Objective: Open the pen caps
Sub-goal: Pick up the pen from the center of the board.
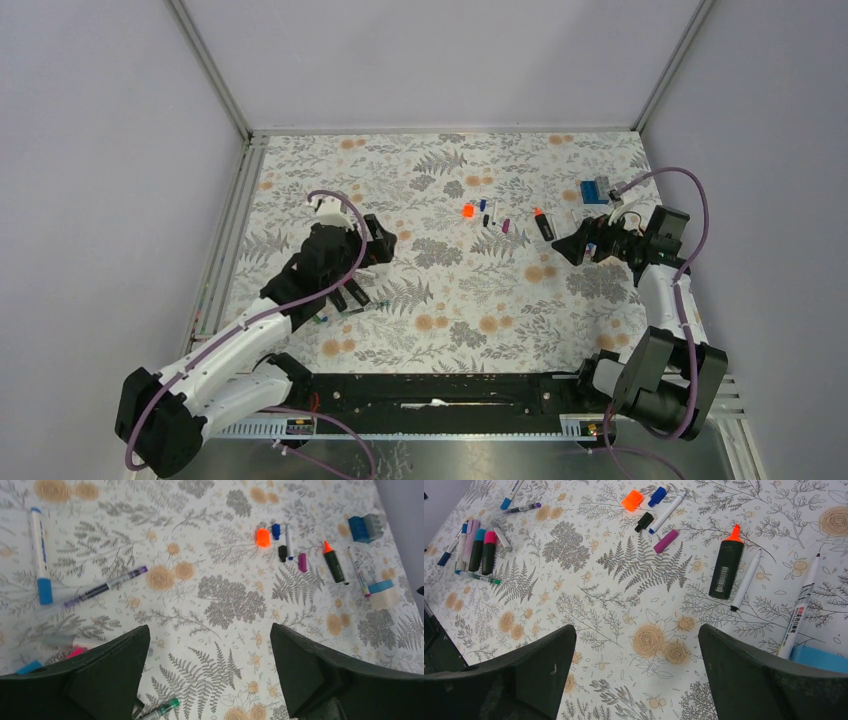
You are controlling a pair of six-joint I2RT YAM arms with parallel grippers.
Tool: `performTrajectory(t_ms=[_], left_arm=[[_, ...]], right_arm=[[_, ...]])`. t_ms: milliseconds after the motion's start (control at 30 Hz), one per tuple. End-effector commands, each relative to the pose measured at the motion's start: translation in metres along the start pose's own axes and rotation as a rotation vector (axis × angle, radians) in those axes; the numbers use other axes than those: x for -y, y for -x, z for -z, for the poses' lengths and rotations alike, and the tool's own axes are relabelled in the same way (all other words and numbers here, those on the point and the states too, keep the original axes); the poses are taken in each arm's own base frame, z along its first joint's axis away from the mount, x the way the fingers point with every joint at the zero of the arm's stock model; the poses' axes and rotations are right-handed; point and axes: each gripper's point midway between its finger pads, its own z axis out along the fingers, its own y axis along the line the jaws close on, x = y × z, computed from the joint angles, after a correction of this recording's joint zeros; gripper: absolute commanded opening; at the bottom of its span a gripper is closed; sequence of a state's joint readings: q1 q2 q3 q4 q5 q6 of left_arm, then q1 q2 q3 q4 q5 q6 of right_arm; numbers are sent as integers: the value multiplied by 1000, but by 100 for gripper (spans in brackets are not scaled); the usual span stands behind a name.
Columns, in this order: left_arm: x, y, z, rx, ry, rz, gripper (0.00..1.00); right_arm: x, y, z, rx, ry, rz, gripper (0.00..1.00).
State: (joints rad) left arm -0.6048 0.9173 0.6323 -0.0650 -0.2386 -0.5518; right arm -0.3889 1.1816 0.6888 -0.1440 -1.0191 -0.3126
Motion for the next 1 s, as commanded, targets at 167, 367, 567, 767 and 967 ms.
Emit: performTrajectory(t_ms=[167,367,567,767,967], left_arm=[[-36,-42,-37,-242,112,40,99],[-68,-32,-65,-448,178,-272,97],[-97,-25,-91,-499,229,-557,92],[-126,-2,-105,-445,263,-471,87],[-162,6,-109,-441,341,-287,64]], right_arm=[[-5,2,0,19,37,31,100],[-7,1,0,21,52,28,100],[-9,1,-1,21,70,14,100],[-11,2,-2,22,85,9,100],[-12,3,-1,22,89,11,100]])
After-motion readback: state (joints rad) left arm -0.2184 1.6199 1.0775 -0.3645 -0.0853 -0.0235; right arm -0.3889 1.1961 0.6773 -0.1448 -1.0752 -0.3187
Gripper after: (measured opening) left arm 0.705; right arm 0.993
